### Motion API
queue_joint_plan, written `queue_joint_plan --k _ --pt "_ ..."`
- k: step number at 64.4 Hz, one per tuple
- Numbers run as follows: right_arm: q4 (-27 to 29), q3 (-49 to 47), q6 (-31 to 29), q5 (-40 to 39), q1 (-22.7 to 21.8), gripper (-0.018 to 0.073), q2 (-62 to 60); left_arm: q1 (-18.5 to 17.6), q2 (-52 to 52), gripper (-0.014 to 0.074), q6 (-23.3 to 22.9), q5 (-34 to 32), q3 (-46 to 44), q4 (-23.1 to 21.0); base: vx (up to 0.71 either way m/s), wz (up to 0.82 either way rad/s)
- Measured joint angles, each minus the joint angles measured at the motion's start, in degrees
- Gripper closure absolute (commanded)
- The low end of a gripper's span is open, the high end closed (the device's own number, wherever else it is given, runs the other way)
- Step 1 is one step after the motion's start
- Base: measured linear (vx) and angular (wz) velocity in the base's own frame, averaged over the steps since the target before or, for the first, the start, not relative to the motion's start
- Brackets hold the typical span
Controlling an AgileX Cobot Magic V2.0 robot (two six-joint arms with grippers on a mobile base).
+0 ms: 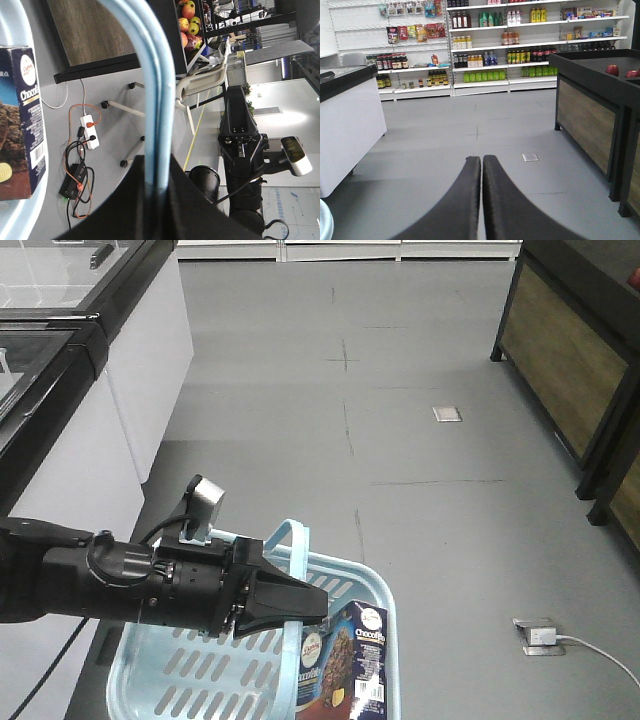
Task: Left arm holds basket, right arm returns cookies
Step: 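Lower the held basket in front of the robot with the left gripper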
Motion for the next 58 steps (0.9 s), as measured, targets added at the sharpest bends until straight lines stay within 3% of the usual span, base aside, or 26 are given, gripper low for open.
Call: queue_joint_plan --k 58 --pt "0.00 0.00 0.00 0.00 0.00 0.0568 0.00 0.00 0.00 0.0603 0.02 0.00 0.00 0.04 0.02 -0.01"
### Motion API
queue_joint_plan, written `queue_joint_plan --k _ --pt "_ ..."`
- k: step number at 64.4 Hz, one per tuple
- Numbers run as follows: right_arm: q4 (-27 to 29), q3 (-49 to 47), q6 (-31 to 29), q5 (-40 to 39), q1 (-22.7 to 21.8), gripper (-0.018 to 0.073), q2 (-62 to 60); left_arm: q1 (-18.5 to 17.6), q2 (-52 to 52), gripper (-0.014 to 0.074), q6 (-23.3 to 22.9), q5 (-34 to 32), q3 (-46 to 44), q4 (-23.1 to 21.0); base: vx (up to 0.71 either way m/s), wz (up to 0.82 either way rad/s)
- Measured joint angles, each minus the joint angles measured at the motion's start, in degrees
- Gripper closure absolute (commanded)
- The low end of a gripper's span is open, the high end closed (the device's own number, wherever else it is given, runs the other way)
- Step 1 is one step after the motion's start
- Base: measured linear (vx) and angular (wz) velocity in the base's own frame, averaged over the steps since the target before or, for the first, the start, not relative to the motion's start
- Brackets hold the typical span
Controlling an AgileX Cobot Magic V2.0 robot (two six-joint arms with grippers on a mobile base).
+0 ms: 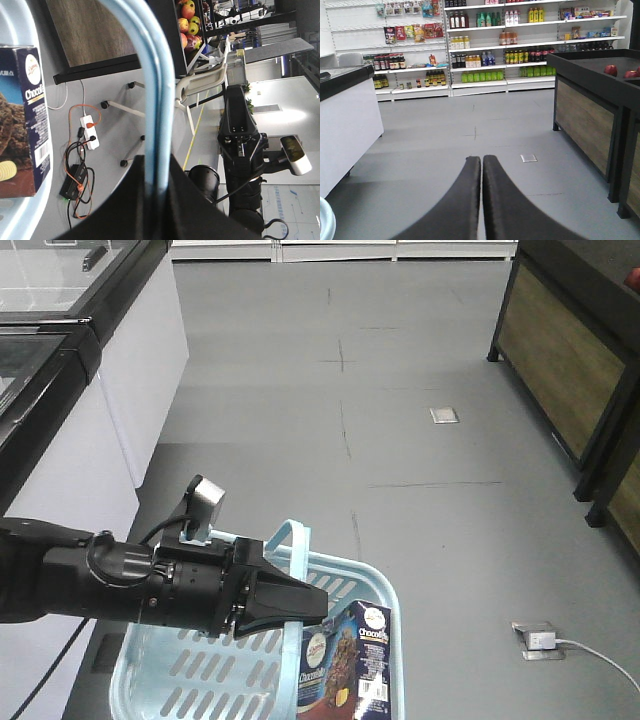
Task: Left arm holds basket, right arm returns cookies
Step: 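Lower the held basket in front of the robot with the left gripper, then drive forward toward the drink shelves holding the basket in the left gripper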
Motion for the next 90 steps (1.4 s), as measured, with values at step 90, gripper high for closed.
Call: queue_joint_plan --k 90 --pt "0.00 0.00 0.00 0.00 0.00 0.0568 0.00 -0.05 0.00 0.0603 0.00 -0.08 0.00 0.00 0.19 0.00"
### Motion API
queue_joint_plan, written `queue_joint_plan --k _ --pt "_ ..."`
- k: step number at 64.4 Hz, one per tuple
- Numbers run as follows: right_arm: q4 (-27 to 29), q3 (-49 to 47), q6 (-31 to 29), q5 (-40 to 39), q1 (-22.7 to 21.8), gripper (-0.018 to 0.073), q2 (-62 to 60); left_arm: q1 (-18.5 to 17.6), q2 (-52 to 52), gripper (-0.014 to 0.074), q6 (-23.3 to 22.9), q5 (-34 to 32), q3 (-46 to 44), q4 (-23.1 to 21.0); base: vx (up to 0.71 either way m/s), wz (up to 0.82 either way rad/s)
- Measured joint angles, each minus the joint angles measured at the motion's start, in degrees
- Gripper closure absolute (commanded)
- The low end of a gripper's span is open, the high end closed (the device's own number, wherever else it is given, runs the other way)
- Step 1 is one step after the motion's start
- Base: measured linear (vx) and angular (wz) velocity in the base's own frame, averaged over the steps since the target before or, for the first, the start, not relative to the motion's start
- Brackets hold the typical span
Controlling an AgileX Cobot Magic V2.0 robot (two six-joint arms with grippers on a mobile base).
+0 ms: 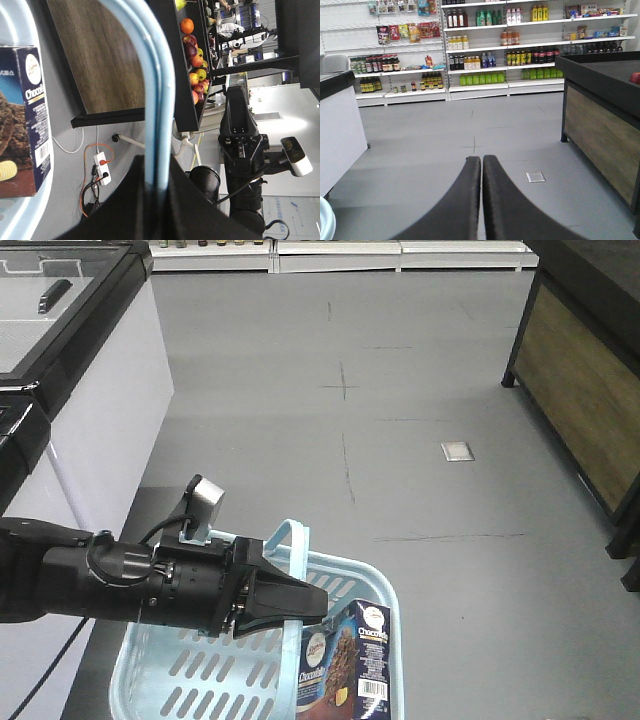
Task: Left arm holds basket, right arm returns cookies
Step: 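Drive forward toward the drink shelves holding the basket in the left gripper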
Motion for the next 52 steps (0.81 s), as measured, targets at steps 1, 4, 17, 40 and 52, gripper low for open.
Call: queue_joint_plan --k 1,4,17,40,52 --pt "0.00 0.00 0.00 0.00 0.00 0.0568 0.00 0.00 0.00 0.0603 0.00 0.00 0.00 0.00 0.27 -0.08" --pt "0.00 0.00 0.00 0.00 0.00 0.0568 0.00 0.00 0.00 0.0603 0.00 0.00 0.00 0.00 0.27 -0.09" --pt "0.00 0.00 0.00 0.00 0.00 0.0568 0.00 0.00 0.00 0.0603 0.00 0.00 0.00 0.00 0.28 -0.08" --pt "0.00 0.00 0.00 0.00 0.00 0.0568 0.00 0.00 0.00 0.0603 0.00 0.05 0.00 0.00 0.31 0.01" --pt "0.00 0.00 0.00 0.00 0.00 0.0568 0.00 0.00 0.00 0.0603 0.05 -0.01 0.00 0.00 0.31 0.03"
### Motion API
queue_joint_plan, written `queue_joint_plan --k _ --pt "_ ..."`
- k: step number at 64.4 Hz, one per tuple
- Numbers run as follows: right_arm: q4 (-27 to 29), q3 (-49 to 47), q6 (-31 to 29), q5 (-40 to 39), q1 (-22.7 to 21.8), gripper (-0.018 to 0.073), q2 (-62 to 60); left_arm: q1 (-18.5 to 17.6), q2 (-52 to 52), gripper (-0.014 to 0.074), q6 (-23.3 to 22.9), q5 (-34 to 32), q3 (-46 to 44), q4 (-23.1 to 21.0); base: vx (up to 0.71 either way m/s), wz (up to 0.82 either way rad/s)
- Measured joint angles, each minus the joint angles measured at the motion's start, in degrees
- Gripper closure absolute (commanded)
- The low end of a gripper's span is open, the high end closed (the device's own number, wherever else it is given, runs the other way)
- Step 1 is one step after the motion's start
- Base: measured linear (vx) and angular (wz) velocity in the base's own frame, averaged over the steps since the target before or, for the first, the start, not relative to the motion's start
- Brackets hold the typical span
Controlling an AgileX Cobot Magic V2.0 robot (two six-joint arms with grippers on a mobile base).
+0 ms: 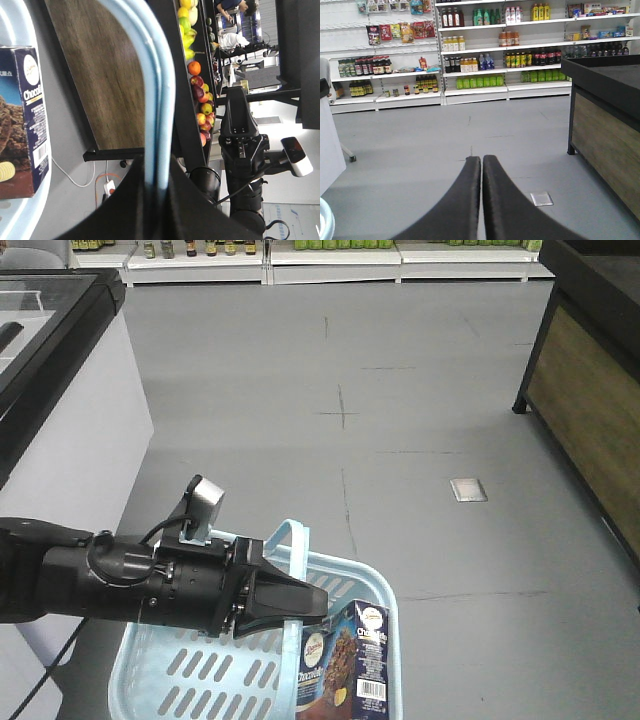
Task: Left arm holds basket, right arm returns cookies
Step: 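Drive forward toward the drink shelves holding the basket in the left gripper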
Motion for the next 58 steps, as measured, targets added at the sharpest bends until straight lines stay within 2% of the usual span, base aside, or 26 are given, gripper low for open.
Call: queue_joint_plan --k 58 --pt "0.00 0.00 0.00 0.00 0.00 0.0568 0.00 0.00 0.00 0.0603 0.00 0.01 0.00 0.00 0.31 -0.07"
